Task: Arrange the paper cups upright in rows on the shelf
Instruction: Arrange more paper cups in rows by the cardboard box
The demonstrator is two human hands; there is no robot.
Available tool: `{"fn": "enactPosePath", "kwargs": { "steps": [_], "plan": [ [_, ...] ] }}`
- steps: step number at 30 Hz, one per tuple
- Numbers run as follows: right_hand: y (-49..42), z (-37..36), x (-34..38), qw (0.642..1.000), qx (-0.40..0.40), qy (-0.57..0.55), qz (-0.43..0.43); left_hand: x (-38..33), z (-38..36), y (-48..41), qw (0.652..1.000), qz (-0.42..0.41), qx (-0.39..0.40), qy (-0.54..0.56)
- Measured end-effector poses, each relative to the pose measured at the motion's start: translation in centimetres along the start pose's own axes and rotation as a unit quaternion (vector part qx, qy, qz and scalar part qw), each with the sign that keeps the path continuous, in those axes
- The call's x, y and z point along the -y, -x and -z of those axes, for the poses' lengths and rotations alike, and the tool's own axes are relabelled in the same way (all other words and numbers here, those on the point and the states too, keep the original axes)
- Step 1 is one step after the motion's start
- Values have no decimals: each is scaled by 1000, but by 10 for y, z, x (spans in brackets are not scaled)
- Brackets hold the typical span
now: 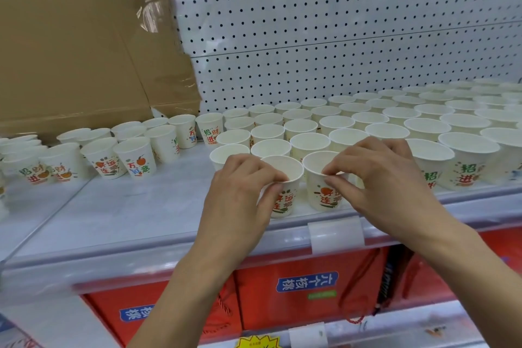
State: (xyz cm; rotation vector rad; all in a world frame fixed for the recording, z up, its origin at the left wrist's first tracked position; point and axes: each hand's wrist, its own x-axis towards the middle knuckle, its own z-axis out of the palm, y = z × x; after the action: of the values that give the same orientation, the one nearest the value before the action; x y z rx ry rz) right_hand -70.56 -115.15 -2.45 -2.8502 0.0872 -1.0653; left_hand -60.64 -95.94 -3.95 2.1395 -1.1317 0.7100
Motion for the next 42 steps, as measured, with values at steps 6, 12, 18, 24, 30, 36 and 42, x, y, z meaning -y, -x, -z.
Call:
{"fn": "enactPosePath", "kwargs": {
  "steps": [6, 12, 18, 24, 30, 36, 42],
  "plan": [
    [1, 0, 2, 1000, -3, 5, -3, 2, -3, 1, 1000, 4, 13, 19],
    [-10, -1, 21, 998, -55, -32, 8, 8, 8, 8, 1000, 13, 1, 13],
    [-50, -23, 99, 974, -122, -173, 82, 76, 57, 25, 995, 82, -56, 21],
    [-117, -98, 195, 975, 64, -185, 107, 206, 122, 19, 968, 219, -99, -72],
    [-176, -165, 246, 984, 166, -33, 62, 276, 139, 13, 958, 230, 38, -165],
    [-178, -189, 252, 992, 109, -2, 61, 282, 144, 10, 958, 189, -1, -214],
    [-145, -160, 245, 993, 19, -83, 83, 268, 149, 16, 970, 144, -50, -188]
  ]
}}
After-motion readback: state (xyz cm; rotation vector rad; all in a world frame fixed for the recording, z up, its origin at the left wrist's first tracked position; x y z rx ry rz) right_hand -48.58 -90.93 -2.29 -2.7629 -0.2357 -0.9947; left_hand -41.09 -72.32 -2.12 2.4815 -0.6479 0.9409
